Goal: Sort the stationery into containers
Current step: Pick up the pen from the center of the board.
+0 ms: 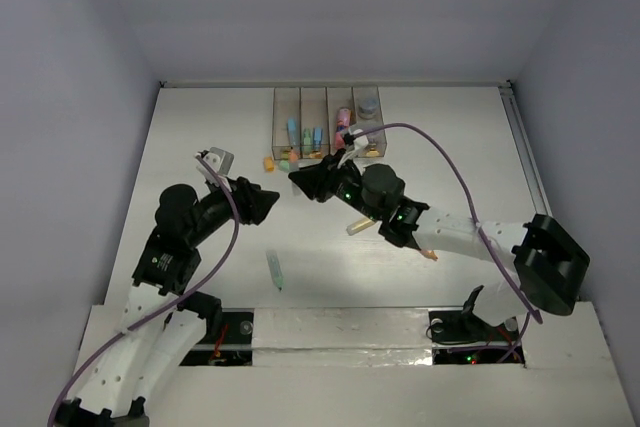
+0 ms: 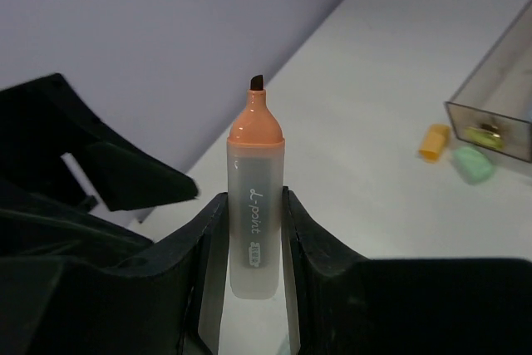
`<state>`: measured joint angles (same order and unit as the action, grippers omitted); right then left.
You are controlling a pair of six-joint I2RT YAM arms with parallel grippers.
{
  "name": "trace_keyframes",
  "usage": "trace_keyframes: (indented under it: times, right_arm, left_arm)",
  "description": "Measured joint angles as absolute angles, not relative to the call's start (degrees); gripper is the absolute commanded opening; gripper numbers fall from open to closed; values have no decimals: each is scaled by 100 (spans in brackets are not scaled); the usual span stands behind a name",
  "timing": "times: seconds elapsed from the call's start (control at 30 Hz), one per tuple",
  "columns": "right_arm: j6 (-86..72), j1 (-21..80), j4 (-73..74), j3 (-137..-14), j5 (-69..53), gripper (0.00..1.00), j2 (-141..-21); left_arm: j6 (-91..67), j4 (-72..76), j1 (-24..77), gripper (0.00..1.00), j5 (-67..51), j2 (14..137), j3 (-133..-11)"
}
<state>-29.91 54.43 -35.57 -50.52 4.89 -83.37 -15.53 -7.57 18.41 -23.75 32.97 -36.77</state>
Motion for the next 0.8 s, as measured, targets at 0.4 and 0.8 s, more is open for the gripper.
trace_keyframes:
  times: [0.4, 0.8]
  right_arm:
    - [-3511, 5848, -3938, -5596, 451, 9, -8611]
    - [-3673, 5933, -3892, -5865, 753, 9, -9011]
  left_arm:
    - [-1549, -757, 1841, 46, -2346, 3461, -3677]
    - [-1535, -727, 1848, 40, -2543, 3389, -3677]
